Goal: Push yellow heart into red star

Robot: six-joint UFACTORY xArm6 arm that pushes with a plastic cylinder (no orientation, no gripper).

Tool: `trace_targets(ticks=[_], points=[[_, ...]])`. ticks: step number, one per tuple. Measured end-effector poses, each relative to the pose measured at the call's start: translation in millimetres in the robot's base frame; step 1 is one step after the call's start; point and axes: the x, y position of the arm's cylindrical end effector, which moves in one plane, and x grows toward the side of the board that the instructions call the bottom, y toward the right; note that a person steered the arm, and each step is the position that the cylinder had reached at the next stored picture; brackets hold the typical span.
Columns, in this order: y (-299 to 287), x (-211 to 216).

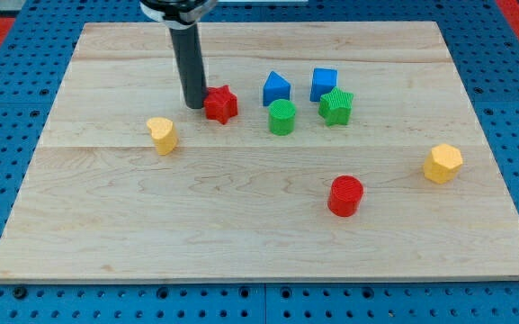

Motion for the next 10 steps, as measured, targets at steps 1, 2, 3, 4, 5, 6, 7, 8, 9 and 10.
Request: trace_targets(ticks=[1, 2, 3, 4, 5, 6, 7, 8, 9, 10], points=[[10, 0], [4, 1], [-39, -6], [-96, 5], [-112, 63], [-80, 86], [-42, 86], [-29, 89], [-88, 84], [-122, 71]])
